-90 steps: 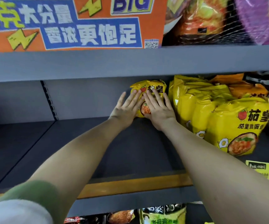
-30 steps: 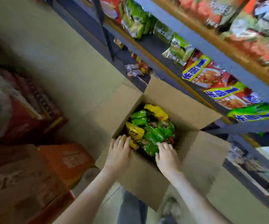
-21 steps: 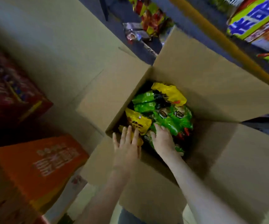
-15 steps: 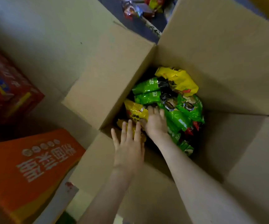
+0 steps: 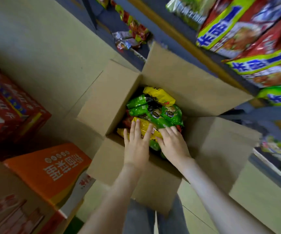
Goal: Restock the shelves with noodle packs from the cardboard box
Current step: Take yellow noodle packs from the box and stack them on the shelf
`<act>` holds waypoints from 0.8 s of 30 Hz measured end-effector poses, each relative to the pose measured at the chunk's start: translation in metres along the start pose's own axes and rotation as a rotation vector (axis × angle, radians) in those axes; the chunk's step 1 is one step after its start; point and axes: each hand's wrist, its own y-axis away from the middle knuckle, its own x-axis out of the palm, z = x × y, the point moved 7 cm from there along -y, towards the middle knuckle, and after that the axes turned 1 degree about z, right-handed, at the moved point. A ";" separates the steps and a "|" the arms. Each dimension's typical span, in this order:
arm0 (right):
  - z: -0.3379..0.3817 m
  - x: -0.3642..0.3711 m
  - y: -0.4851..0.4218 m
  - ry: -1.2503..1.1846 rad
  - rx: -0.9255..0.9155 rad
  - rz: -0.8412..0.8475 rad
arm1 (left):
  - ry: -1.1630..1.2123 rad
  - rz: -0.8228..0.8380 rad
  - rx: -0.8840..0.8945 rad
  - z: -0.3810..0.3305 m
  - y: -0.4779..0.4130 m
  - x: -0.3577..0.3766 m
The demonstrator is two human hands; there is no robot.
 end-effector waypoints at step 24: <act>-0.136 -0.471 0.424 0.280 0.210 -0.680 | -0.067 -0.429 0.947 -0.451 0.284 -0.277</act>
